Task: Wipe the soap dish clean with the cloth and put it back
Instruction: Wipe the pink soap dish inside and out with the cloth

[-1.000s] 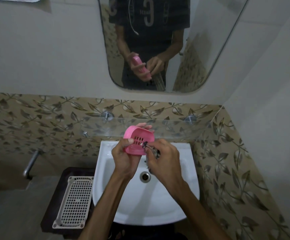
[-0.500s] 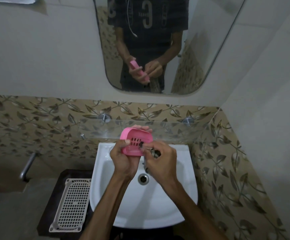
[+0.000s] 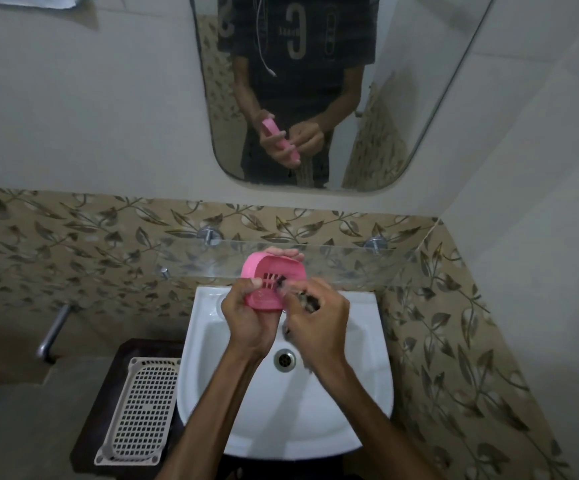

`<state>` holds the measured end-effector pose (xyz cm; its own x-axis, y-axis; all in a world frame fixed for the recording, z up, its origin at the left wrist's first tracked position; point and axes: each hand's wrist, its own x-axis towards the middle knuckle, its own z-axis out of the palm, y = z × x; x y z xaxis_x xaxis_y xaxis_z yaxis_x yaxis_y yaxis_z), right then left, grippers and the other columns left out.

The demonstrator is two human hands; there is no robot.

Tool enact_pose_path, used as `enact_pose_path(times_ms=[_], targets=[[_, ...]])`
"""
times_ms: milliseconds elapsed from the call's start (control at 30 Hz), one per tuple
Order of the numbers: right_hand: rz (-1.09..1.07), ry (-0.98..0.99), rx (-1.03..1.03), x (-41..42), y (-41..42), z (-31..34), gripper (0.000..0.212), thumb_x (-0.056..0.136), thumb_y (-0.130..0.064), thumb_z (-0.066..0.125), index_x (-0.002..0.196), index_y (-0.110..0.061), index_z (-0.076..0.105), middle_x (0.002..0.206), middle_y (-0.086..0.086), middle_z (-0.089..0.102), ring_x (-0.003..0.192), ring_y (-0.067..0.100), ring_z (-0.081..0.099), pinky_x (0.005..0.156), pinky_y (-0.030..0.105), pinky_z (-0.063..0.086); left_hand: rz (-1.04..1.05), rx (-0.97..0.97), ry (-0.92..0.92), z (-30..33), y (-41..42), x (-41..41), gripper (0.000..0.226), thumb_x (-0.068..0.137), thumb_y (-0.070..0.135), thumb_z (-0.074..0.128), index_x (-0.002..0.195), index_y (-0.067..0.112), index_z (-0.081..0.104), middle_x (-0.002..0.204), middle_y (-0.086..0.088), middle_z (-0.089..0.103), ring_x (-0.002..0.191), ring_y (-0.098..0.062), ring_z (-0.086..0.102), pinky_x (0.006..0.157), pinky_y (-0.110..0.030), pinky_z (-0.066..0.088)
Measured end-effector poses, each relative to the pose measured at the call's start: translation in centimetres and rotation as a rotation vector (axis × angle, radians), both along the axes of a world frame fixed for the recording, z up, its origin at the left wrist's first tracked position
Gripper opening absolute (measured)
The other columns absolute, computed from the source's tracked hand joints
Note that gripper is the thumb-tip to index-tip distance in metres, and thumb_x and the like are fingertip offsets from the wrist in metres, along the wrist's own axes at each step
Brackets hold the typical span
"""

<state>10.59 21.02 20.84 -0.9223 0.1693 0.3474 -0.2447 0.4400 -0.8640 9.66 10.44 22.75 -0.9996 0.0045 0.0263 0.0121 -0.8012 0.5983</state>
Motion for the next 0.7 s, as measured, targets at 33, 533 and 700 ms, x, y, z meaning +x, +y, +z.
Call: enact_pose_path(times_ms=[33,533,700], targets=[[0.043,0.023,-0.002,0.3,-0.3,0.2,0.015,0.081,-0.006,0.084,0.091,-0.017,0.083,0.089,-0.006,0.076,0.083,0.002,0.07,0.074,0.021,0.057,-0.007,0.024,0.004,0.0,0.0,0.0,0.063,0.064,0.027,0.071,0.118,-0.004,0.059,0.13,-0.03,0.056,0.132,-0.049,0.045,0.122,-0.061,0.018],[0.088,0.151,0.087,-0.2,-0.7,0.5,0.019,0.085,-0.006,0.078,0.101,-0.017,0.081,0.101,-0.001,0.075,0.092,0.008,0.07,0.081,0.025,0.057,0.0,0.023,-0.017,-0.1,0.1,0.2,0.062,0.067,0.022,0.068,0.122,-0.003,0.056,0.135,-0.034,0.051,0.137,-0.056,0.04,0.121,-0.057,0.024],[0.127,0.151,0.167,0.5,-0.6,0.6,0.023,0.085,-0.004,0.075,0.103,-0.018,0.08,0.104,-0.001,0.072,0.095,0.009,0.068,0.081,0.02,0.056,0.01,-0.003,-0.022,0.0,0.0,0.1,0.06,0.067,0.024,0.069,0.12,-0.002,0.057,0.131,-0.031,0.053,0.132,-0.049,0.046,0.12,-0.056,0.025]])
